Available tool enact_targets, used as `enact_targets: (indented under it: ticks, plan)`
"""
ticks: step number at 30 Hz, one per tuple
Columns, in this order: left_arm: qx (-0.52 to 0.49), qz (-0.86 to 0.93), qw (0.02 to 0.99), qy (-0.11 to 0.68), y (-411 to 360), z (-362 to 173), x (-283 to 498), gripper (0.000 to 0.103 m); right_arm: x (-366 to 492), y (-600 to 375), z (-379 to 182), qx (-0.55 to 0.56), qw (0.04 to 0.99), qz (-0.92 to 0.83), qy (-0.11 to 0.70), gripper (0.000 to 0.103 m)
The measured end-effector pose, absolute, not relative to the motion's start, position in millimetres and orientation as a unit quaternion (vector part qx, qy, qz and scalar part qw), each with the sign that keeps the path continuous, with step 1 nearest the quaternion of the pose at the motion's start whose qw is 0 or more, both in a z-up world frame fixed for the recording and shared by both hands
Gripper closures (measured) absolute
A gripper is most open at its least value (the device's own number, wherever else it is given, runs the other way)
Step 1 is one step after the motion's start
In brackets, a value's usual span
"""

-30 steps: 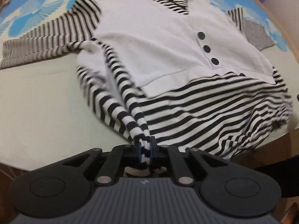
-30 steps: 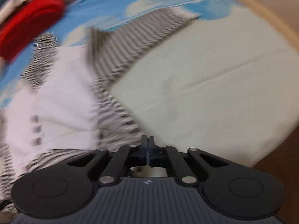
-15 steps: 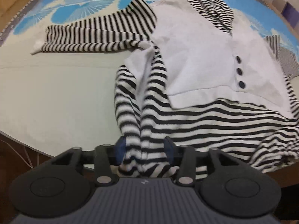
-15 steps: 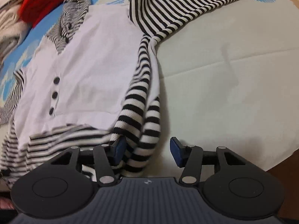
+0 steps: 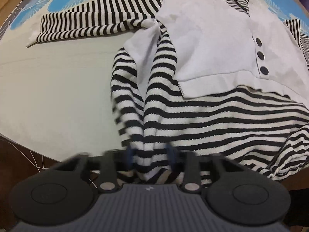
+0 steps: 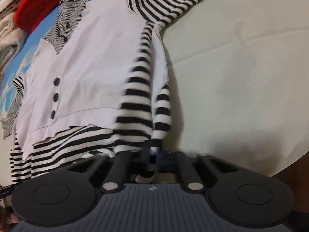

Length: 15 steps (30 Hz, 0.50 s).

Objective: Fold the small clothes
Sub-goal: 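Grasp the striped hem with the left gripper while the right gripper grasps the hem too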

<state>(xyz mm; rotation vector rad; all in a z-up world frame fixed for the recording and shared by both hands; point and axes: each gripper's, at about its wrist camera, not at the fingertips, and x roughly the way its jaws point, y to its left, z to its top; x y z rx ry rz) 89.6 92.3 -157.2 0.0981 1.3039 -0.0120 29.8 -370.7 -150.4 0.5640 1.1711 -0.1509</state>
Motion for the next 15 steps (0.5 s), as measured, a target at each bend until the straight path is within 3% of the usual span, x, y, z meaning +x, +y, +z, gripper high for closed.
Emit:
enact_targets:
  ticks: [1, 6, 10, 12, 15]
  plan:
    - [0.045, -0.01, 0.794, 0.606, 91.1, -157.5, 89.6, 0.095, 27.7, -373.1, -144.8, 0.266, 0.796, -0.07, 0.539, 0.101]
    - [0.034, -0.056, 0.816, 0.574, 80.1, -134.6, 79.9, 0.096, -1.0, -403.1, -113.0, 0.3, 0.789, -0.103, 0.526, 0.101]
    - [0.056, -0.026, 0.804, 0.592, 87.8, -143.6, 79.8, 0.095, -15.9, -407.7, -125.2, 0.263, 0.762, -0.152, 0.571, 0.101]
    - [0.039, -0.02, 0.801, 0.597, 93.5, -143.1, 82.7, 0.093, -10.9, -396.9, -132.2, 0.222, 0.763, -0.155, 0.587, 0.099]
    - [0.041, -0.034, 0.83, 0.555, 89.3, -121.7, 79.3, 0.089, -9.3, -380.5, -118.2, 0.192, 0.797, -0.167, 0.548, 0.084]
